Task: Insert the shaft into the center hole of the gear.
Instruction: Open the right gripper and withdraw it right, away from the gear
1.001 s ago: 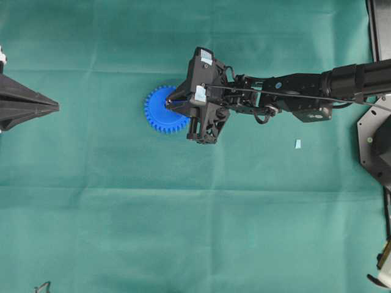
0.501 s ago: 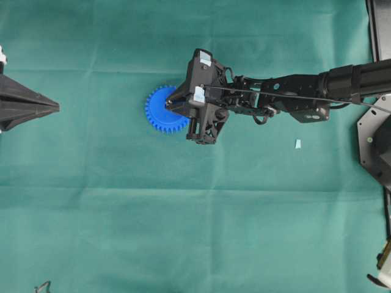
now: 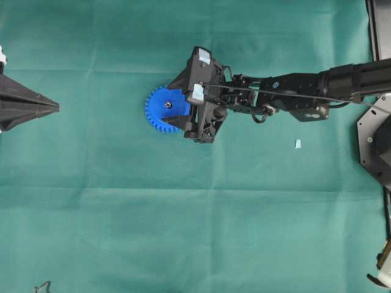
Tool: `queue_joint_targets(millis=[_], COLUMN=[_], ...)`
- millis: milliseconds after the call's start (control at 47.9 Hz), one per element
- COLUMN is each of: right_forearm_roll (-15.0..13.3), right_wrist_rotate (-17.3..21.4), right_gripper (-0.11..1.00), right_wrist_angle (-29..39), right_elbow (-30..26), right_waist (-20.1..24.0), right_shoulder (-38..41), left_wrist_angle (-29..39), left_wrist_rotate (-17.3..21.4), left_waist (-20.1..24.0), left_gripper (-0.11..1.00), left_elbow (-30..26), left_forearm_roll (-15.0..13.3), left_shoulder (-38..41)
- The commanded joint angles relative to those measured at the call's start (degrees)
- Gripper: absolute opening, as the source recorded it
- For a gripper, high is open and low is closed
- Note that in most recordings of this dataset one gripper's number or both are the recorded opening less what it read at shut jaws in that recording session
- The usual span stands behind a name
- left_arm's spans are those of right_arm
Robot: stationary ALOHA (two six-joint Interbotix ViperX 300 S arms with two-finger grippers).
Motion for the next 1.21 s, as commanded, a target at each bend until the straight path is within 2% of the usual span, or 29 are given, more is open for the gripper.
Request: queue_joint_targets(millis=[0,355,751,918,1189], right_forearm_roll=[0.09,-0.7,-0.7,-0.7,-0.7], right_wrist_rotate=[-0.09,-0.26,-0.26,-0.26,-0.26], right_gripper=[0.91,0.91,0.91,0.91,0.91], right_wrist_angle=[0.88,2.29,0.53,-0.79,-0.88], right_elbow=[-0.88,2.64,11.16,13.1,13.18], right_waist=[-0.18,-0.18,-0.18,-0.18,-0.18], right_shoulder=[-4.48,-16.26,-27.16,-29.18,-29.27], left_wrist_angle=[-0.18,-0.18,-0.18,-0.18,-0.18], left_wrist_rotate=[0.0,-0.09,0.0,0.09,0.09], left_waist=[-0.09,-0.09,-0.09,-0.09,-0.09], left_gripper=[0.0,0.0,0.0,0.0,0.0], left_elbow=[-1.32,-1.41,-1.41,-1.41,-1.41], left_forearm_roll=[0.09,0.18,0.09,0.18,0.09], left_shoulder=[0.35,0.35,0.0,0.0,0.0])
